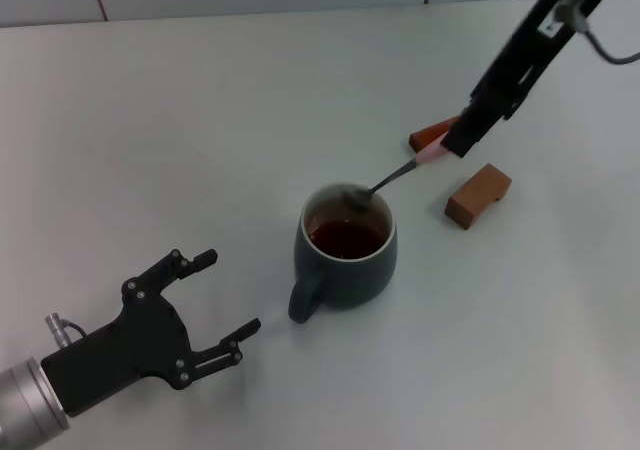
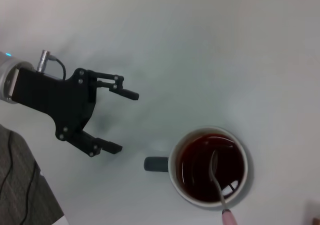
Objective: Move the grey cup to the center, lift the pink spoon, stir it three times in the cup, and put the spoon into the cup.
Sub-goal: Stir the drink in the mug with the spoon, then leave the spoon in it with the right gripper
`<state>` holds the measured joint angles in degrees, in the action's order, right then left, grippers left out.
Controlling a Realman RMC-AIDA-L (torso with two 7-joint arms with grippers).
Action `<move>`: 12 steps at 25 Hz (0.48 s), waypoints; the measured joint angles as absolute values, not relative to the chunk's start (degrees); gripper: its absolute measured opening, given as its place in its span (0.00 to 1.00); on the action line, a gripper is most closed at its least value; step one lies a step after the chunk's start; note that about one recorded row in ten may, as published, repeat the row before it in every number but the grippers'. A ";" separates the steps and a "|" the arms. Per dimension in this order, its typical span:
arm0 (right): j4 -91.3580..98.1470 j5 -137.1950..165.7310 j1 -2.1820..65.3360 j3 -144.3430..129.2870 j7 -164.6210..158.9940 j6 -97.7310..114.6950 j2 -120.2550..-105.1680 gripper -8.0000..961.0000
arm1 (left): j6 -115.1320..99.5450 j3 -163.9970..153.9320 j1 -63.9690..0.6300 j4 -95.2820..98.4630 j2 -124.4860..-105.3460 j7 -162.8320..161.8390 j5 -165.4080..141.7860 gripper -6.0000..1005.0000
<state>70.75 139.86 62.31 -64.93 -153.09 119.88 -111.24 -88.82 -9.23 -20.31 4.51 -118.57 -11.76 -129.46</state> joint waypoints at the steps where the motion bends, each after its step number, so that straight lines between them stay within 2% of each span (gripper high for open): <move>1: 69.13 140.63 62.90 -64.98 -152.35 118.97 -111.80 0.14 | -88.82 -9.23 -20.30 4.52 -118.56 -11.77 -129.46 0.84; 12: 59.43 143.18 65.93 -67.10 -149.00 114.52 -114.36 0.14 | -89.28 -9.23 -20.32 4.48 -118.56 -11.78 -129.46 0.84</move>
